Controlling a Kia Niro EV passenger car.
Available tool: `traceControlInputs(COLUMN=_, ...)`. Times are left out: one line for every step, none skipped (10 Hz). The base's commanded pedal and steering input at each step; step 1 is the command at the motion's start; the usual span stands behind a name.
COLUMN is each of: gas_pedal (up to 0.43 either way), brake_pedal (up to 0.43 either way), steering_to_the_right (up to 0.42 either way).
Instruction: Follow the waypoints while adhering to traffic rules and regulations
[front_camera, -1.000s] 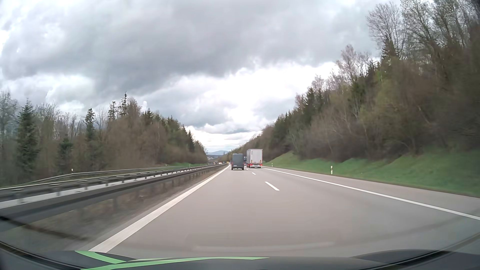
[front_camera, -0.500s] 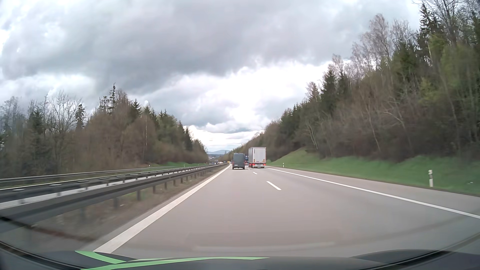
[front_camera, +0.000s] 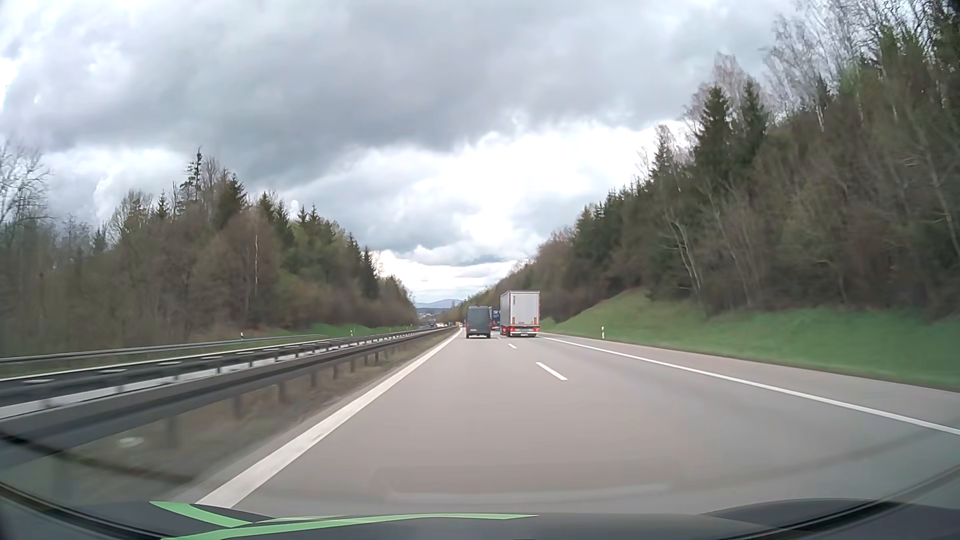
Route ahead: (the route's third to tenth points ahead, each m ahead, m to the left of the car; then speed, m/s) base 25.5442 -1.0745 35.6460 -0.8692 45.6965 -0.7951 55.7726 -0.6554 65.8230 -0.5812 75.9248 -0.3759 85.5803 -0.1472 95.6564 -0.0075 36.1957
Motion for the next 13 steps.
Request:
traceControlInputs(gas_pedal=0.22, brake_pedal=0.0, steering_to_the_right=-0.004)
traceControlInputs(gas_pedal=0.22, brake_pedal=0.0, steering_to_the_right=-0.004)
traceControlInputs(gas_pedal=0.22, brake_pedal=0.0, steering_to_the_right=-0.004)
traceControlInputs(gas_pedal=0.22, brake_pedal=0.0, steering_to_the_right=-0.004)
traceControlInputs(gas_pedal=0.22, brake_pedal=0.0, steering_to_the_right=-0.004)
traceControlInputs(gas_pedal=0.22, brake_pedal=0.0, steering_to_the_right=-0.003)
traceControlInputs(gas_pedal=0.22, brake_pedal=0.0, steering_to_the_right=-0.003)
traceControlInputs(gas_pedal=0.22, brake_pedal=0.0, steering_to_the_right=-0.003)
traceControlInputs(gas_pedal=0.22, brake_pedal=0.0, steering_to_the_right=-0.003)
traceControlInputs(gas_pedal=0.22, brake_pedal=0.0, steering_to_the_right=-0.003)
traceControlInputs(gas_pedal=0.22, brake_pedal=0.0, steering_to_the_right=-0.003)
traceControlInputs(gas_pedal=0.22, brake_pedal=0.0, steering_to_the_right=-0.003)
traceControlInputs(gas_pedal=0.22, brake_pedal=0.0, steering_to_the_right=-0.003)
